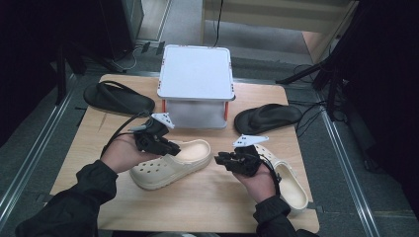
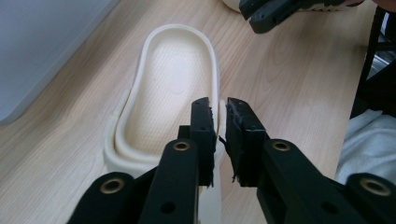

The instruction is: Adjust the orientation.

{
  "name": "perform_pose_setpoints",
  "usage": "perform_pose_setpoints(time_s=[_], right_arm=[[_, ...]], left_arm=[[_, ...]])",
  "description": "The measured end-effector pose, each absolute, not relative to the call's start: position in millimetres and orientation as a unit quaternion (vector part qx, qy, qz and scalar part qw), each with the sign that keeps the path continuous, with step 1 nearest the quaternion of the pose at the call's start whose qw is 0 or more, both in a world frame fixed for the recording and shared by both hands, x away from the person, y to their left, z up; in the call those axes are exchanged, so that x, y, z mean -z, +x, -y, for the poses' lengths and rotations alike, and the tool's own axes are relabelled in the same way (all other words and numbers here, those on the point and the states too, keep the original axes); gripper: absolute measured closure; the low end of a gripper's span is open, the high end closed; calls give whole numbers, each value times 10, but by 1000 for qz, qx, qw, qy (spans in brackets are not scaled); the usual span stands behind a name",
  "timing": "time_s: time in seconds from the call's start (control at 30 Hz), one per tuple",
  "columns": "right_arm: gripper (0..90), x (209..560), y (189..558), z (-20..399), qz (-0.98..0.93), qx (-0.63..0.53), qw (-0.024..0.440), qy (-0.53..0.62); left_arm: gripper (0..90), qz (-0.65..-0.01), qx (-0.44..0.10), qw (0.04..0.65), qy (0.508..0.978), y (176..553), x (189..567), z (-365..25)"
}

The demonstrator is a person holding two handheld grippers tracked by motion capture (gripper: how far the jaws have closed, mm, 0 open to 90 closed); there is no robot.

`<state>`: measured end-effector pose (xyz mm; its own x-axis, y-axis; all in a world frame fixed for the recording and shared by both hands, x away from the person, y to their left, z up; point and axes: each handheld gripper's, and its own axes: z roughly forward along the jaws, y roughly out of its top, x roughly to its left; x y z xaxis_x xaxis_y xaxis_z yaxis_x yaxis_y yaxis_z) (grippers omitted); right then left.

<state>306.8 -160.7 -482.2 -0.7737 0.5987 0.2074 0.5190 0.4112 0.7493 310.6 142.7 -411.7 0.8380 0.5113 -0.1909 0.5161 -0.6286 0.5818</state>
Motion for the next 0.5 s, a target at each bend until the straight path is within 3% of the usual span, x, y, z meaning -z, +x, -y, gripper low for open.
perform_pose_setpoints(time_s=[0.13,0.5], right_arm=[[900,4822,3114,1572,-843,-420,39,334],[900,4826,3218,1386,-853,-410,38,319]], left_arm=[[895,-282,3,343,896,3016,4157,-1541],[900,-322,-3,352,879,2717,4388,-1774]])
